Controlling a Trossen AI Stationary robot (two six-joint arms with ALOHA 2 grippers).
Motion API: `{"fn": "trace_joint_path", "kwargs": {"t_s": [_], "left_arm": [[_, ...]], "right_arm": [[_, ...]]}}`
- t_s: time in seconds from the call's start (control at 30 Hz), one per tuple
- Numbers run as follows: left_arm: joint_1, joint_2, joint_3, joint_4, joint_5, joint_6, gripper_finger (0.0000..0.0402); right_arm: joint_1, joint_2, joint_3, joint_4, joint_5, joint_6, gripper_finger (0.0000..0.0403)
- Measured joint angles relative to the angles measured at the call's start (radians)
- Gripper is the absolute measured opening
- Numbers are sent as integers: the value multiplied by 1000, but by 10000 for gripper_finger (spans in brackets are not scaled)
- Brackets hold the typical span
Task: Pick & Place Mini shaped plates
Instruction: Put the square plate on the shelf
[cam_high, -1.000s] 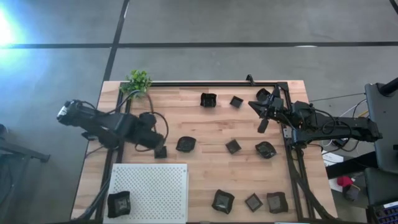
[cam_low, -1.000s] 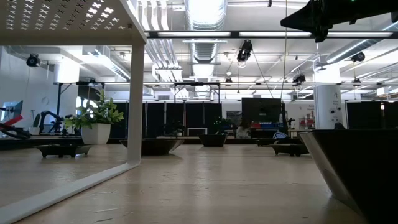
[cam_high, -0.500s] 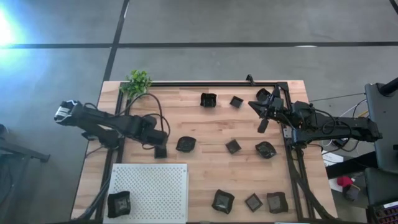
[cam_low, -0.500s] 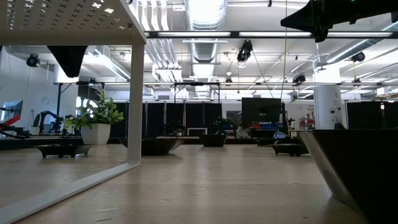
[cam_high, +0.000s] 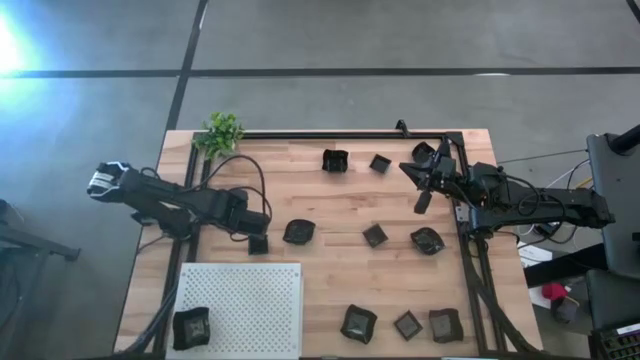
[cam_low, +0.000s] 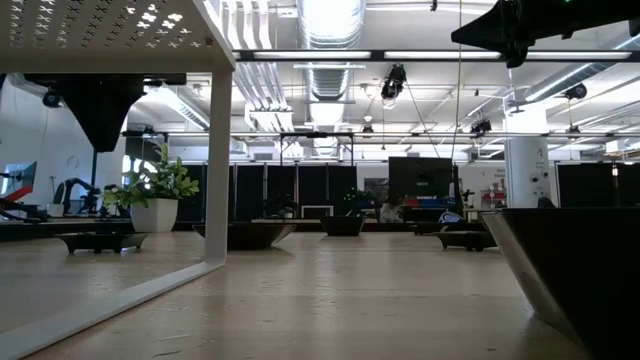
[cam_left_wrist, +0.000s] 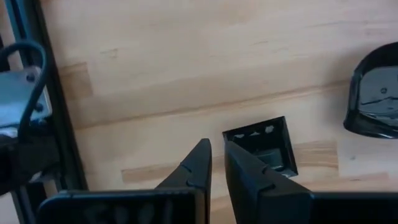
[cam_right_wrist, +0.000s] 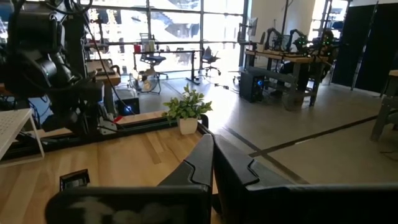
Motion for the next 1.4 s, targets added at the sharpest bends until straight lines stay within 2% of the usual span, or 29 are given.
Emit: {"fn": "trace_joint_path", "kwargs": {"t_s": [0.43, 0.63, 0.8, 0.97, 1.4], "left_arm": [[2, 4, -4, 37, -13, -134, 39], [2, 43, -54, 135, -11, -138, 39], [2, 42, -145, 265, 23, -195, 39], [2, 39, -217, 313, 130, -216, 39], [2, 39, -235, 347, 129, -220, 39]], "right_arm": [[0, -2, 0, 0, 0, -43, 8], [0, -3, 0, 1, 0, -48, 8], [0, -3, 0, 2, 0, -32, 8], [0, -3, 0, 2, 1, -43, 8], [0, -2, 0, 1, 1, -57, 8]]}}
